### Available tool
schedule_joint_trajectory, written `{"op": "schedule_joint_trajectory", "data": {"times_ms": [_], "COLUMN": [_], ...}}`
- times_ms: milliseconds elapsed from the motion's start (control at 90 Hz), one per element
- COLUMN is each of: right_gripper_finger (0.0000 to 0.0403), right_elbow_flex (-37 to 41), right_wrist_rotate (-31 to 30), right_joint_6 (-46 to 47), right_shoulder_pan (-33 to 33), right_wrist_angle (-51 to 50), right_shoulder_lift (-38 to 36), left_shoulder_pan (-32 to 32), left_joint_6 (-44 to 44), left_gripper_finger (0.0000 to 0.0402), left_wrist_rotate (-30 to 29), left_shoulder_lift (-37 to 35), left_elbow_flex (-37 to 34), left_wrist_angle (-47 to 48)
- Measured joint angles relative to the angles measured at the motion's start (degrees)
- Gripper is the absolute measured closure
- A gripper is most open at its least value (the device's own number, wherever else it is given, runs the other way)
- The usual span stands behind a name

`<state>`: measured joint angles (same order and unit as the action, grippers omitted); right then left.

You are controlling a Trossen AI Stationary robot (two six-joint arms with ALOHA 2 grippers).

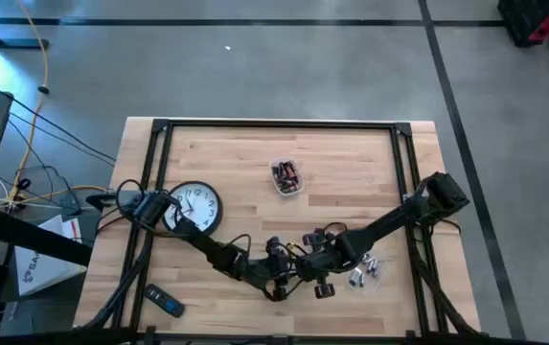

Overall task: Insert battery
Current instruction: Insert the silver battery into the battery holder

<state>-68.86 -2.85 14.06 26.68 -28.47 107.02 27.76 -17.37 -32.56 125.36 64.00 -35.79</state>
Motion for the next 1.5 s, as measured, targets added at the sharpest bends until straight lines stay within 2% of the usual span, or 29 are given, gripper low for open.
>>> {"op": "schedule_joint_trajectory", "data": {"times_ms": [1111,1500], "right_gripper_finger": [0.0402,0.0402], "right_elbow_flex": [0.00,0.00], "right_wrist_rotate": [0.07,0.09], "right_joint_6": [0.48,0.92], "right_shoulder_pan": [-0.02,0.00], "right_wrist_angle": [-0.15,-0.13], "right_shoulder_lift": [-0.04,-0.04], "left_shoulder_pan": [-0.07,2.95], "left_joint_6": [-0.33,5.99], "left_gripper_finger": [0.0268,0.0268], "left_wrist_rotate": [0.26,-7.97], "left_shoulder_lift": [0.04,-2.93], "left_elbow_flex": [-0.03,-0.08], "left_wrist_angle": [1.49,3.17]}}
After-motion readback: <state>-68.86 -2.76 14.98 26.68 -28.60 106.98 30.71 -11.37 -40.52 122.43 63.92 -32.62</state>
